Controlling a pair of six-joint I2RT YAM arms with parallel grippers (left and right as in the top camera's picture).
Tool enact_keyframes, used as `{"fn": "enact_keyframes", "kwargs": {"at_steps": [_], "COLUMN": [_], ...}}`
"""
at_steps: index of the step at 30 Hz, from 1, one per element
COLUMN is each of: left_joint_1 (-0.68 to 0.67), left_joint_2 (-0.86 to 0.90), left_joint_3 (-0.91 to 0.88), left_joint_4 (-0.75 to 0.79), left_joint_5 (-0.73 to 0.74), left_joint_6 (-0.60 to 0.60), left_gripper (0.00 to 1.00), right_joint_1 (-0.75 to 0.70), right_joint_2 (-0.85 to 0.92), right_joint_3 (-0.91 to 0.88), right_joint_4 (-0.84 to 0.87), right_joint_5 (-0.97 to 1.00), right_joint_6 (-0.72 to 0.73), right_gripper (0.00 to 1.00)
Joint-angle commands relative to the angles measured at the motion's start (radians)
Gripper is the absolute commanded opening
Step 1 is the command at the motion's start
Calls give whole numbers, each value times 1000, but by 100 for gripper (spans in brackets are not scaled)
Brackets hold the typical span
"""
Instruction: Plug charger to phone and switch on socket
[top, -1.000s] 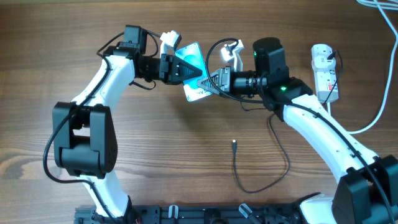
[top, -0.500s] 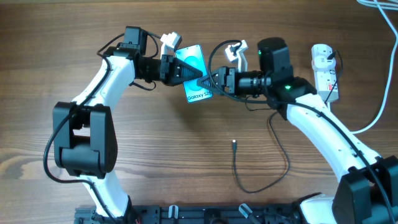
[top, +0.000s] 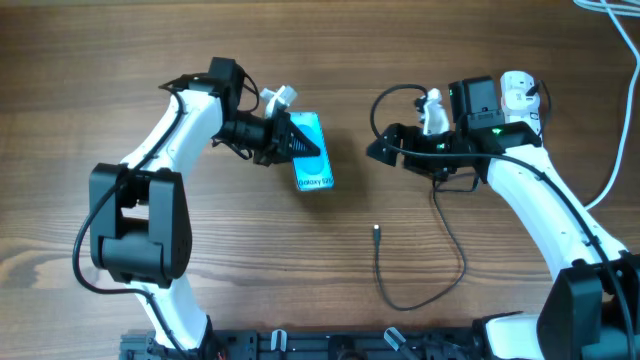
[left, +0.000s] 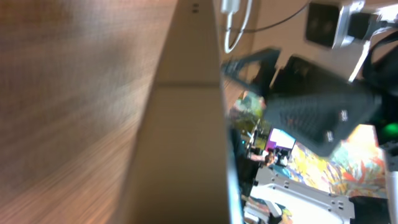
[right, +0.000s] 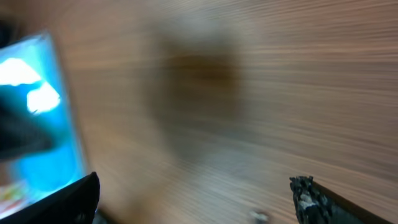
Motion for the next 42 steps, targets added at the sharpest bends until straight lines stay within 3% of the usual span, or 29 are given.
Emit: {"fn": "enact_keyframes", "kwargs": {"at_steps": [1,4,7,10,12,15,25,30,33,36,42], "left_joint_1": [-45,-103,-166,-198,-198,-190,-186,-186,-186,-187,-204], "left_joint_2": [-5,-5,-5,-7,-17,-40,-55,-55,-55,-55,-55], "left_joint_3": [13,13,13,13,22,33,33,33,33,33,32], "left_joint_4": [-47,-81,-181,-254,-257,-259,-233,-220,-203,-148,-157], "left_joint_5": [-20,-13,55,112,115,114,92,69,69,74,78], "left_joint_6": [103,426,817,1030,1031,1030,1031,1030,937,596,37], "left_gripper": [4,4,17,19,16,4,4,4,4,4,4], "right_joint_1": [-5,-5,-5,-5,-5,-5,-5,-5,-5,-5,-5], "right_joint_2": [6,6,6,6,6,6,6,6,6,6,6], "right_joint_3": [1,1,1,1,1,1,1,1,1,1,1], "right_joint_4": [-117,-181,-182,-182,-181,-181,-179,-121,-95,-85,2], "right_joint_5": [463,663,682,686,685,684,565,287,294,413,416], "right_joint_6": [-38,-37,-34,-34,-34,-34,-35,-165,-161,-63,-54], "right_gripper": [100,100,100,100,100,100,100,100,100,100,100]}}
